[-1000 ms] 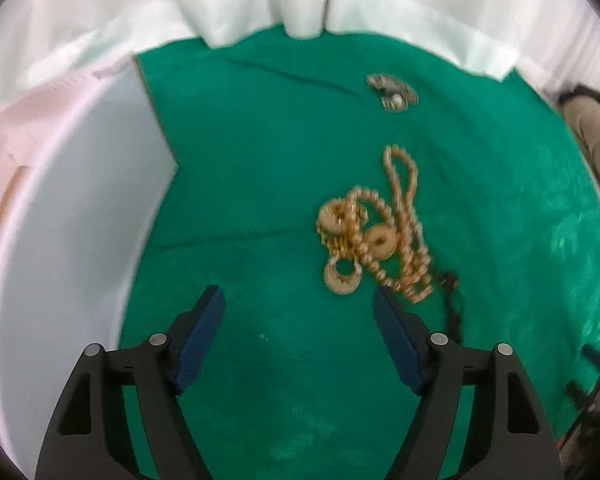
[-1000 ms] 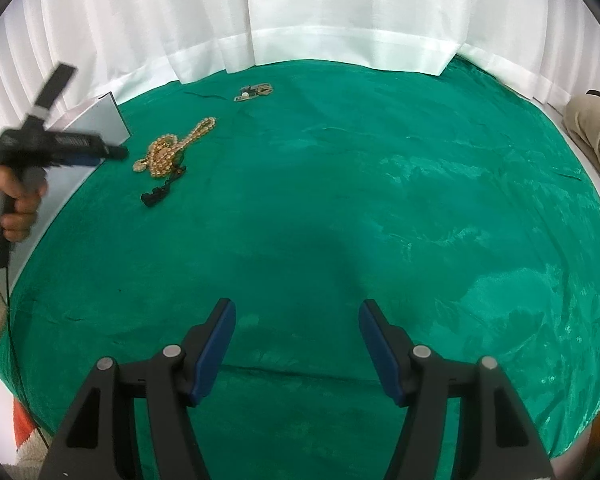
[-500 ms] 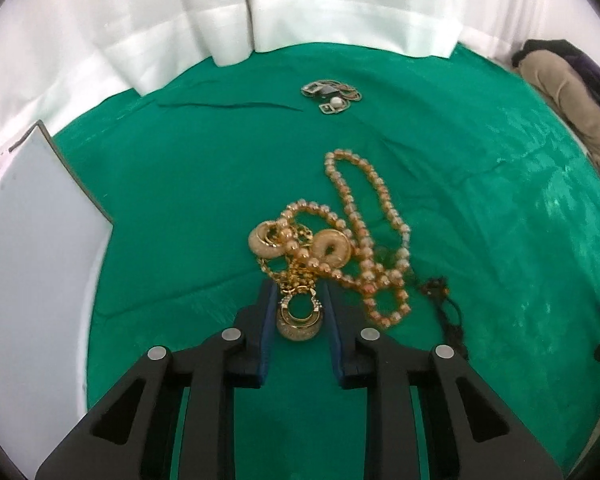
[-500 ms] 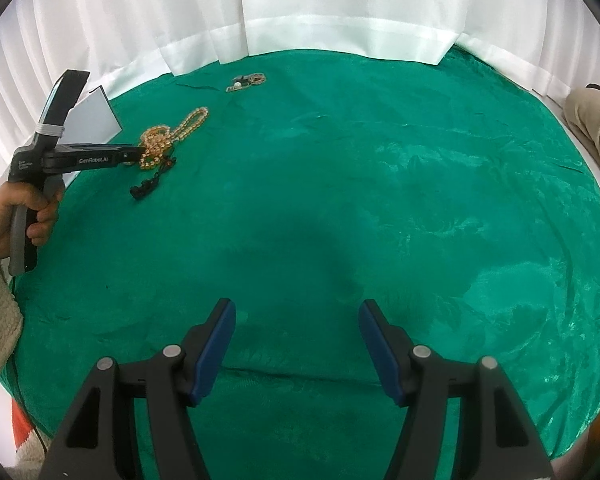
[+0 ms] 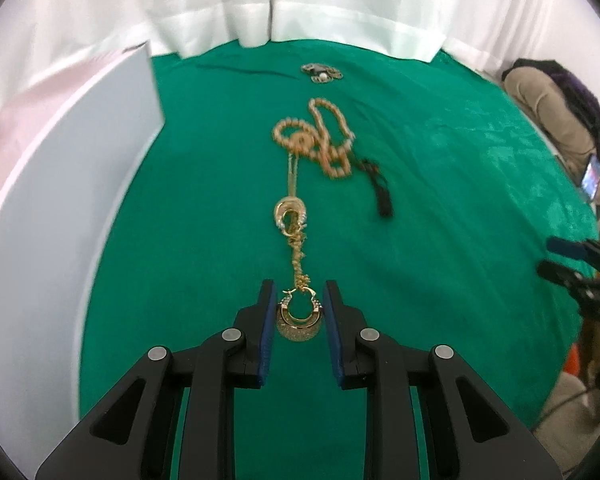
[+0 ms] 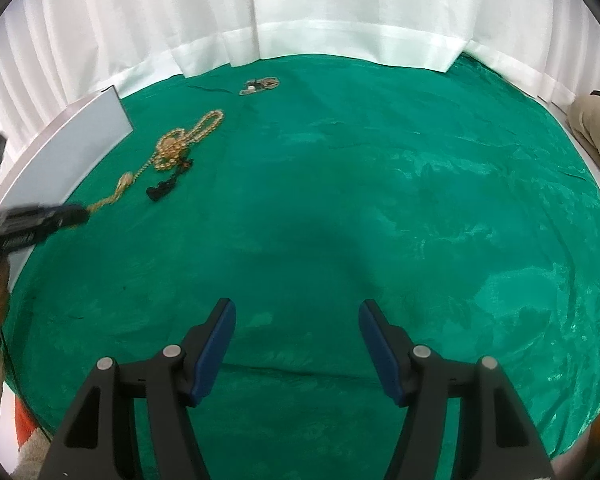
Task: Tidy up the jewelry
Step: 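Lift the gold necklace with the left gripper while the right gripper grasps the black cord pendant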
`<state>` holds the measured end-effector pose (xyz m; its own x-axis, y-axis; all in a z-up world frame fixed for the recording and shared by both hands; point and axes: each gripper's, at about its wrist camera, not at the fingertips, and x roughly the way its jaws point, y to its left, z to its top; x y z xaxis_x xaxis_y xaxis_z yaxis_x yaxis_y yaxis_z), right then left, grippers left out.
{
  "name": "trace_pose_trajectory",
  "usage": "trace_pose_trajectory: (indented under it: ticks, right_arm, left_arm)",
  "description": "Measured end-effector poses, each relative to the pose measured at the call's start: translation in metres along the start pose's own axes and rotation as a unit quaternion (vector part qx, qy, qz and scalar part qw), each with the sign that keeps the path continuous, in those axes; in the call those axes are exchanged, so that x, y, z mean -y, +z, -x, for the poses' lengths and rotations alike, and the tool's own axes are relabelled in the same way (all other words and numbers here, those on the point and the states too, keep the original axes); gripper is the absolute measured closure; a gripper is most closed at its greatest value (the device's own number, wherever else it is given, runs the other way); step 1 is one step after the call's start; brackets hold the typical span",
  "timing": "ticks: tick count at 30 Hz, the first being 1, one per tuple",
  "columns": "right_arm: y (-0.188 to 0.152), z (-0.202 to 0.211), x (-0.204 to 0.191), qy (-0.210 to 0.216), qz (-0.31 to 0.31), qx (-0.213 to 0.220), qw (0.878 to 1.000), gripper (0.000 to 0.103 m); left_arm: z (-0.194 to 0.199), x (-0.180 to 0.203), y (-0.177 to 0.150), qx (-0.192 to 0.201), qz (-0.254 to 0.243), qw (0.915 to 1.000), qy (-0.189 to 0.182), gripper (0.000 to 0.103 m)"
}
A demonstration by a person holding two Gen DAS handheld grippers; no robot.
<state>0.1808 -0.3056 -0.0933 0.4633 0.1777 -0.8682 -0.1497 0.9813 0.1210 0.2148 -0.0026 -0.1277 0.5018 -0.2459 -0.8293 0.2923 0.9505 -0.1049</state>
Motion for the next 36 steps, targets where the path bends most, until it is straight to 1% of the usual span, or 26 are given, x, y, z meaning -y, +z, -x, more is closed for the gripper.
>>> trace_pose_trajectory:
  ticks: [2, 6, 10, 12, 15, 18, 20, 22, 23, 25, 26, 27, 28, 29, 30, 31, 32, 33, 34, 36]
  right_arm:
    - [-0.002, 0.002, -0.005, 0.002, 0.006, 0.001, 1.0, 0.038]
    - [-0.004, 0.003, -0.013, 0.004, 0.014, -0.003, 1.0, 0.038]
    - [-0.005, 0.006, -0.019, 0.007, 0.021, -0.004, 1.0, 0.038]
    - [-0.001, 0.005, -0.022, 0.02, 0.024, -0.005, 0.999, 0.038]
    - [0.019, -0.007, -0.03, 0.065, 0.032, 0.003, 0.997, 0.038]
    - [0.049, -0.032, -0.045, 0.118, 0.037, -0.006, 0.992, 0.038]
    - [0.071, -0.057, -0.062, 0.148, 0.041, -0.019, 0.988, 0.038]
    - [0.09, -0.081, -0.083, 0.16, 0.055, -0.029, 0.985, 0.038]
    - [0.095, -0.088, -0.092, 0.157, 0.065, -0.029, 0.985, 0.038]
    - [0.101, -0.103, -0.114, 0.127, 0.095, -0.026, 0.987, 0.038]
    - [0.101, -0.104, -0.119, 0.115, 0.105, -0.015, 0.988, 0.047]
    - [0.101, -0.105, -0.127, 0.095, 0.126, -0.013, 0.987, 0.067]
    - [0.101, -0.105, -0.131, 0.075, 0.137, -0.012, 0.988, 0.077]
    - [0.101, -0.103, -0.132, 0.069, 0.139, -0.015, 0.988, 0.088]
    - [0.1, -0.099, -0.13, 0.078, 0.132, -0.02, 0.988, 0.093]
    - [0.1, -0.096, -0.128, 0.08, 0.131, -0.024, 0.988, 0.094]
    - [0.097, -0.088, -0.124, 0.084, 0.13, -0.024, 0.988, 0.094]
    - [0.095, -0.082, -0.12, 0.089, 0.128, -0.022, 0.988, 0.094]
    - [0.093, -0.075, -0.116, 0.094, 0.125, -0.021, 0.988, 0.094]
    - [0.086, -0.056, -0.102, 0.106, 0.11, -0.018, 0.988, 0.094]
  left_arm:
    - [0.004, 0.001, -0.01, 0.0, 0.008, 1.0, -0.003, 0.08]
    - [0.005, 0.002, -0.021, 0.0, 0.004, 0.9999, 0.01, 0.08]
    - [0.009, -0.004, -0.029, 0.0, 0.027, 0.9996, 0.001, 0.08]
    - [0.013, -0.005, -0.036, 0.003, 0.03, 0.9995, 0.003, 0.08]
    - [0.018, -0.011, -0.046, 0.005, 0.039, 0.9992, 0.007, 0.08]
    - [0.024, -0.017, -0.055, 0.008, 0.059, 0.9982, 0.003, 0.08]
    - [0.028, -0.019, -0.06, 0.012, 0.068, 0.9976, 0.001, 0.08]
    - [0.032, -0.021, -0.065, 0.014, 0.071, 0.9974, -0.001, 0.08]
    - [0.034, -0.022, -0.068, 0.014, 0.072, 0.9973, -0.002, 0.08]
    - [0.037, -0.023, -0.072, 0.013, 0.074, 0.9971, -0.003, 0.08]
    - [0.038, -0.024, -0.076, 0.01, 0.075, 0.9972, -0.005, 0.08]
    - [0.039, -0.024, -0.078, 0.009, 0.074, 0.9972, -0.005, 0.08]
    - [0.04, -0.025, -0.08, 0.008, 0.072, 0.9974, -0.005, 0.08]
    - [0.04, -0.025, -0.081, 0.008, 0.07, 0.9975, -0.004, 0.079]
    - [0.041, -0.025, -0.081, 0.009, 0.07, 0.9975, -0.004, 0.079]
    - [0.042, -0.025, -0.081, 0.009, 0.071, 0.9974, -0.005, 0.079]
    - [0.043, -0.025, -0.08, 0.009, 0.072, 0.9973, -0.012, 0.076]
    - [0.044, -0.026, -0.079, 0.008, 0.072, 0.9972, -0.019, 0.069]
    - [0.045, -0.025, -0.077, 0.01, 0.072, 0.9971, -0.024, 0.064]
    - [0.048, -0.024, -0.072, 0.019, 0.071, 0.9969, -0.027, 0.042]
